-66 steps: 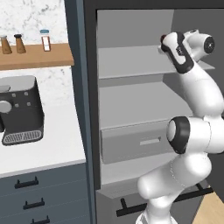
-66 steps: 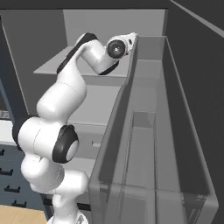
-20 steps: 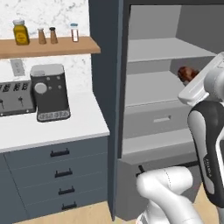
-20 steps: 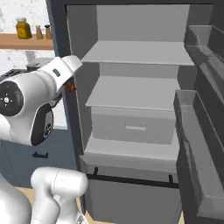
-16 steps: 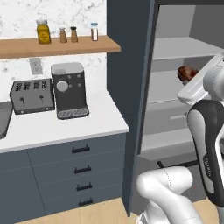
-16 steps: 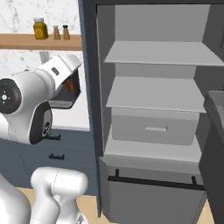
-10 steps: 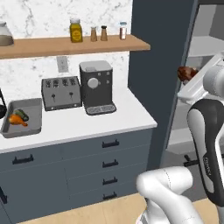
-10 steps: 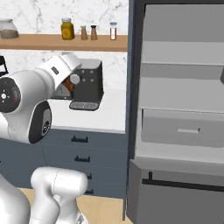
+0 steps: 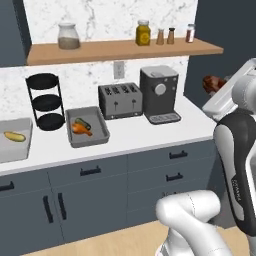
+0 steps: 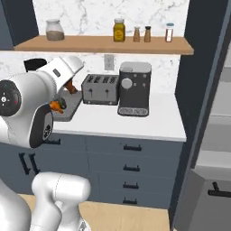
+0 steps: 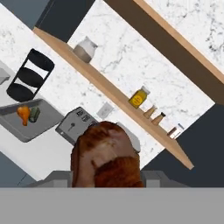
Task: Place one cucumber and one chicken drumstick in each tupperware on the nearby counter, to pack two identical lunches.
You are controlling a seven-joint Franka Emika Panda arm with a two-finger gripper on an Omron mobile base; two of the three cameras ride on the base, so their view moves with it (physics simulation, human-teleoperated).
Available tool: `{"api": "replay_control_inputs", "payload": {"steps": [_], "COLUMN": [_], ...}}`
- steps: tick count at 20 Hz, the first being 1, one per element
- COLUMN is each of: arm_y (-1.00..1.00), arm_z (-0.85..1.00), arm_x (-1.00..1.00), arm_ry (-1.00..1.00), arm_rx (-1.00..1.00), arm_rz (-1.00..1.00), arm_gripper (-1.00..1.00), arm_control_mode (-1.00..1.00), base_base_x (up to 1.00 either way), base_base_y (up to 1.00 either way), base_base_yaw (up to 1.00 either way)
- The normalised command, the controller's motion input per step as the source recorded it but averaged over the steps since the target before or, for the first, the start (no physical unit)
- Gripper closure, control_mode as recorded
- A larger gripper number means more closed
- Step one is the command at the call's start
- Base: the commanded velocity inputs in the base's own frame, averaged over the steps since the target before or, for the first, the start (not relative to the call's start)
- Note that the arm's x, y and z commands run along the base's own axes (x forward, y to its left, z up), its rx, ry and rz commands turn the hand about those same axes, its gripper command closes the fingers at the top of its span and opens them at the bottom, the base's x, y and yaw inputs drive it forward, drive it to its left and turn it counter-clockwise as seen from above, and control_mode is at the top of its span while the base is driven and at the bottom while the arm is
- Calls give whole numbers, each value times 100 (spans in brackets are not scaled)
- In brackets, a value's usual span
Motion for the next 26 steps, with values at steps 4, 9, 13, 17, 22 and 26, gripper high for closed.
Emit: {"api": "replay_control_inputs", "payload": {"steps": [4, 9, 13, 17, 22, 26], "arm_y": [0, 0, 0, 0, 0, 0], "arm_z": [0, 0, 0, 0, 0, 0], "arm_x": [0, 0, 0, 0, 0, 0], "arm_ry": [0, 0, 0, 0, 0, 0], "arm_rx": [0, 0, 0, 0, 0, 0], "arm_rz": [0, 0, 0, 0, 0, 0], "arm_gripper": [100, 100, 100, 100, 100, 100], "arm_control_mode": [100, 100, 100, 100, 100, 100], "base_base_x": [0, 0, 2, 18, 41, 69], "base_base_y": [100, 100, 100, 100, 62, 48], "base_base_yaw": [-2, -3, -4, -5, 0, 0]}}
